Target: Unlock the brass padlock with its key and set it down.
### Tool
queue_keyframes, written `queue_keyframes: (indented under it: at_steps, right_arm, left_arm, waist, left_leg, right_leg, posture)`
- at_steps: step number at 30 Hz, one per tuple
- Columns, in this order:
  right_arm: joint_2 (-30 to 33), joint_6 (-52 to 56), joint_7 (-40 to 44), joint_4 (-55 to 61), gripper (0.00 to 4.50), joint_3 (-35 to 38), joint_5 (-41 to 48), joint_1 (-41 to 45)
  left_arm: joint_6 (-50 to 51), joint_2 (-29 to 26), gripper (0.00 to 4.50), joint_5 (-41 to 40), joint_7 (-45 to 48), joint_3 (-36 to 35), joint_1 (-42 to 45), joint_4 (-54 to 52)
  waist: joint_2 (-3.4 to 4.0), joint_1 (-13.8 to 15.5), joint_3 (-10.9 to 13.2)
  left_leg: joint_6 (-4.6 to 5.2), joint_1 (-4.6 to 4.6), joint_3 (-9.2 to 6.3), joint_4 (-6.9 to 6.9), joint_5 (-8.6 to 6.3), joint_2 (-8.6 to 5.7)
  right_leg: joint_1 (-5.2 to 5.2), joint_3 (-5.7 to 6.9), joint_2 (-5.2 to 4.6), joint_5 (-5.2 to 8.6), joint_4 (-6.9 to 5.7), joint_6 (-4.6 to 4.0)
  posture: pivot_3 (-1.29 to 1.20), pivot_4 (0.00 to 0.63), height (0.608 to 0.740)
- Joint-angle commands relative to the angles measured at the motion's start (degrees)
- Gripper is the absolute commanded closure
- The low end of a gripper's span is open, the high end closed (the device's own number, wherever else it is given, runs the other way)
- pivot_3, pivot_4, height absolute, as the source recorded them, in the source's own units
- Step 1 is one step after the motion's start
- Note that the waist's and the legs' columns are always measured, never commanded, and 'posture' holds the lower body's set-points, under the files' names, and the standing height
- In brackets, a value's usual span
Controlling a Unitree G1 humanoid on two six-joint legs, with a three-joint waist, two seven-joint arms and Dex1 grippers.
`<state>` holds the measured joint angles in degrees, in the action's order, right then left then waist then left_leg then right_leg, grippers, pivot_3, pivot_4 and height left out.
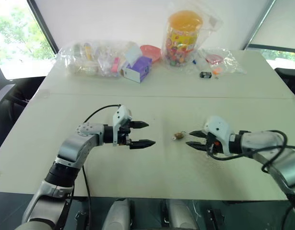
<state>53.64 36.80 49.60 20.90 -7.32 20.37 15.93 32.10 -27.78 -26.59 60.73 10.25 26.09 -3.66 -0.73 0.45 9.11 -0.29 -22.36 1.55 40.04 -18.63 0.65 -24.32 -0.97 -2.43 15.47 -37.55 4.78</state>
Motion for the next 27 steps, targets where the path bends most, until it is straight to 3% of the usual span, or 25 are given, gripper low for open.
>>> queue_keyframes:
  at_steps: [1, 2, 10, 21, 24, 27]
  right_arm:
    - [-0.49, -4.19, 5.1, -6.48, 0.45, -3.39, -3.24, 5.05]
    - [-0.51, -5.35, 6.92, -8.47, 0.04, -4.74, -4.18, 6.42]
    - [-7.69, -15.45, 13.96, -28.89, 0.04, -10.66, -10.91, 17.1]
    - [-12.4, -23.33, 19.21, -39.95, 0.04, -12.93, -16.94, 20.65]
    - [-12.98, -23.6, 19.7, -40.6, 0.94, -12.71, -17.39, 20.85]
    - [-13.64, -22.8, 20.61, -40.88, 2.48, -12.99, -17.93, 20.77]
  left_arm:
    - [0.24, -0.11, 0.0, -0.68, -1.01, -1.22, -0.27, -3.31]
    - [0.69, -0.27, 0.0, -0.98, -1.17, -1.34, -0.54, -3.97]
    - [2.25, -2.64, 0.0, -1.45, -3.47, -3.31, -3.67, -8.51]
    - [3.77, -3.81, 0.0, -2.44, -5.8, -4.82, -6.07, -12.09]
    - [3.66, -3.7, 0.0, -2.52, -6.34, -4.79, -6.21, -12.17]
    - [3.58, -3.48, 0.0, -2.62, -6.75, -4.67, -6.34, -12.26]
  waist:
    - [0.0, -0.05, 0.0]
    - [0.0, -0.06, 0.0]
    - [0.02, -0.42, 0.01]
    - [0.03, -1.14, 0.01]
    - [0.03, -1.11, 0.01]
    - [0.03, -1.16, 0.0]
  left_leg:
    - [0.0, 0.0, 0.0, 0.0, 0.0, 0.0]
    - [0.0, 0.0, 0.0, 0.0, 0.0, 0.0]
    - [-0.01, 0.01, 0.01, -0.01, 0.0, 0.02]
    - [-0.02, 0.03, 0.0, -0.01, 0.01, 0.04]
    - [-0.02, 0.03, 0.0, -0.01, 0.01, 0.04]
    - [-0.03, 0.06, 0.01, -0.01, 0.02, 0.04]
  right_leg:
    - [0.0, 0.0, -0.02, 0.0, 0.0, 0.0]
    - [0.0, 0.0, -0.05, 0.0, 0.0, 0.0]
    - [-0.01, -0.01, -0.1, 0.0, -0.02, 0.0]
    - [-0.01, 0.0, -0.17, -0.01, -0.04, 0.0]
    - [0.0, 0.0, -0.2, -0.01, -0.04, 0.0]
    - [0.02, -0.01, -0.21, -0.02, -0.06, -0.01]
  posture:
    - [0.0, 0.15, 0.735]
    - [0.0, 0.15, 0.735]
    - [0.0, 0.15, 0.735]
    - [0.0, 0.15, 0.735]
    - [0.0, 0.15, 0.735]
    - [0.0, 0.15, 0.735]
